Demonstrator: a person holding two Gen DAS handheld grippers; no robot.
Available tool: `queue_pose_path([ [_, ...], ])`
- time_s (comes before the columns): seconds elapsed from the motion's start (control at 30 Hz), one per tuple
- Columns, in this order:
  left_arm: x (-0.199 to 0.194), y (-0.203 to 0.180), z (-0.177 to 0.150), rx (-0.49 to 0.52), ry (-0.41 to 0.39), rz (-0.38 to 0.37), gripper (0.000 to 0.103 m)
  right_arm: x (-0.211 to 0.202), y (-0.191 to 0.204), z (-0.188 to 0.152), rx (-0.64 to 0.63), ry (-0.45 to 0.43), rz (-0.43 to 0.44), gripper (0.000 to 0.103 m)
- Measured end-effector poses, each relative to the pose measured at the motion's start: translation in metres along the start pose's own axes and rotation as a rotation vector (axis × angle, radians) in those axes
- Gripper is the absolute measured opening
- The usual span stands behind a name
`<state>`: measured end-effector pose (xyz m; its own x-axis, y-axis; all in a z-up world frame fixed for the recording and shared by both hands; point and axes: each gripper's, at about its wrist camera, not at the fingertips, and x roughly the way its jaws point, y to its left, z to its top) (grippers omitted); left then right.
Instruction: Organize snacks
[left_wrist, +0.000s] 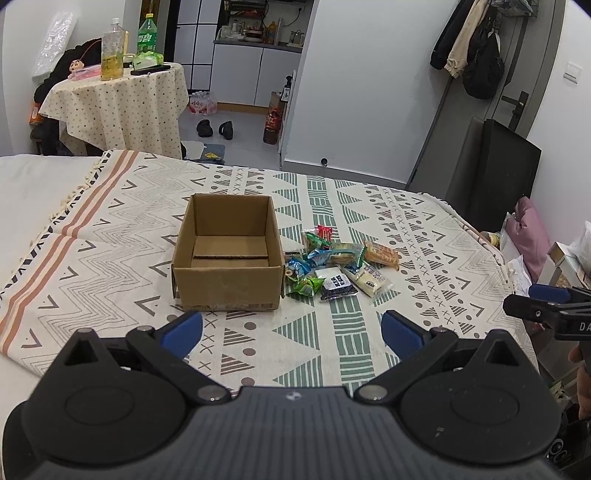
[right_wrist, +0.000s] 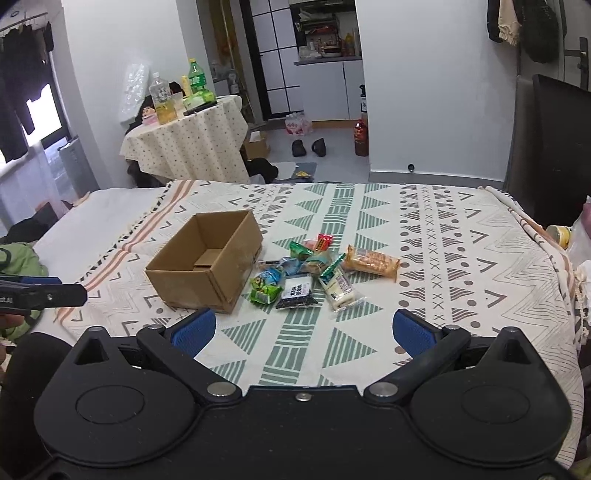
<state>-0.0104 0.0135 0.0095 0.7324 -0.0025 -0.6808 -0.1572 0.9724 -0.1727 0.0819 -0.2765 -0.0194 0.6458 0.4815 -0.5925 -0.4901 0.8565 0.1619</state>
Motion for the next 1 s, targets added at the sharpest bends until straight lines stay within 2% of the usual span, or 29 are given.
queue_pose_path([
  [1.0,0.006,-0.003,-0.002,-0.006,-0.005,-0.003,0.103,0.001,-0.007,-0.001,0.027,0.015,0.007,0.103],
])
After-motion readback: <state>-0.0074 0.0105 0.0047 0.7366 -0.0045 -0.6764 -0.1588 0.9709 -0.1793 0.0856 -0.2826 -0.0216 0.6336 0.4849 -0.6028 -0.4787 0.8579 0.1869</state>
